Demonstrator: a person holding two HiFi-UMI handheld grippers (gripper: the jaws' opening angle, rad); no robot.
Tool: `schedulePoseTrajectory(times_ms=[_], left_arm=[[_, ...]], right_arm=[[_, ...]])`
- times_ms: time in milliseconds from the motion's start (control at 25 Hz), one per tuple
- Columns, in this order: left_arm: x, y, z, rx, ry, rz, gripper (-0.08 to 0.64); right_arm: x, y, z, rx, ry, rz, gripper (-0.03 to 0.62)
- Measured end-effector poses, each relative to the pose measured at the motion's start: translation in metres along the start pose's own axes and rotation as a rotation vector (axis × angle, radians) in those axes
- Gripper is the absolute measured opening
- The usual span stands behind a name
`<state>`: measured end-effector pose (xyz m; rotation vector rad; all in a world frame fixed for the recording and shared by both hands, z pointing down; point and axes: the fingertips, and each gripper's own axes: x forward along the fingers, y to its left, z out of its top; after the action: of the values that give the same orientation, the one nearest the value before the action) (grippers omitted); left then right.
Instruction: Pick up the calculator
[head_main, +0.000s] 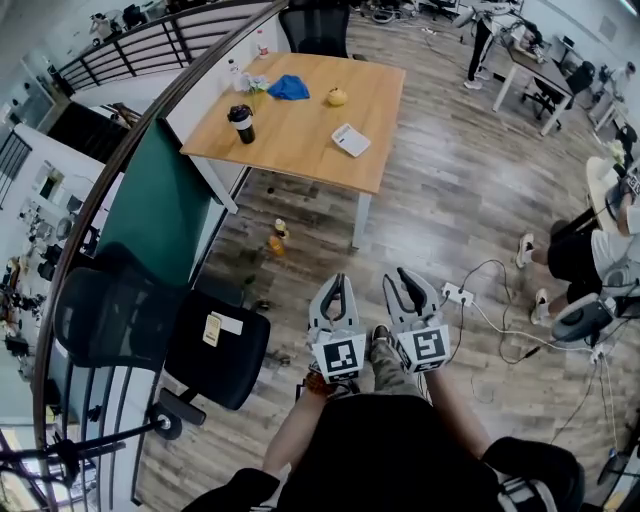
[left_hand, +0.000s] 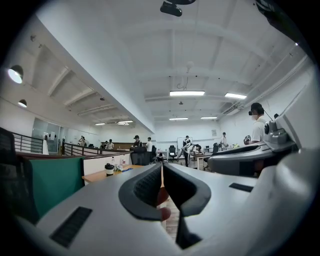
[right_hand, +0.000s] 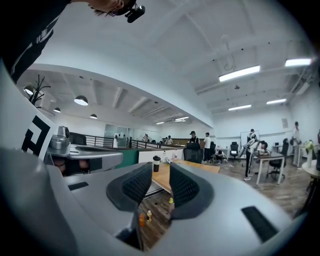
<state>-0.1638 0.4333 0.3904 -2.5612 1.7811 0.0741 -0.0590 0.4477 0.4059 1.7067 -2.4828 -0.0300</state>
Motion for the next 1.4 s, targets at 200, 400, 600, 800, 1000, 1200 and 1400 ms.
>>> schedulePoseTrajectory(times_ms=[200,400,600,800,1000,1200,1400], left_arm=[[0.024,-0.003,-0.002,0.032,0.01,0.025,0.031],[0.064,-0.019,-0.005,0.06,0.019,0.042,0.031],[0.107,-0.05,-0.006,0.106,0.021,0.021,0.031],[0.143,-0.075,-0.011,0.134,0.041,0.02,0.031],[0.162,-0.089,-0.013,0.165,0.058,0.043,0.031],[0.172,-0.096,-0.027,0.172,0.108,0.036,0.031],[0.187,-0.095,-0.045,0.152,0.149,0.025,0.031]], right_arm=[[0.025,-0.02,-0.001,0.036,-0.01,0.029,0.145],[0.05,-0.057,-0.004,0.06,-0.019,0.06,0.16],[0.07,-0.103,-0.003,0.105,-0.051,0.077,0.172],[0.085,-0.151,-0.015,0.102,-0.046,0.094,0.183],[0.097,-0.181,-0.027,0.105,-0.036,0.124,0.19],[0.104,-0.196,-0.037,0.124,-0.008,0.125,0.209],[0.114,-0.203,-0.054,0.124,0.037,0.127,0.224]])
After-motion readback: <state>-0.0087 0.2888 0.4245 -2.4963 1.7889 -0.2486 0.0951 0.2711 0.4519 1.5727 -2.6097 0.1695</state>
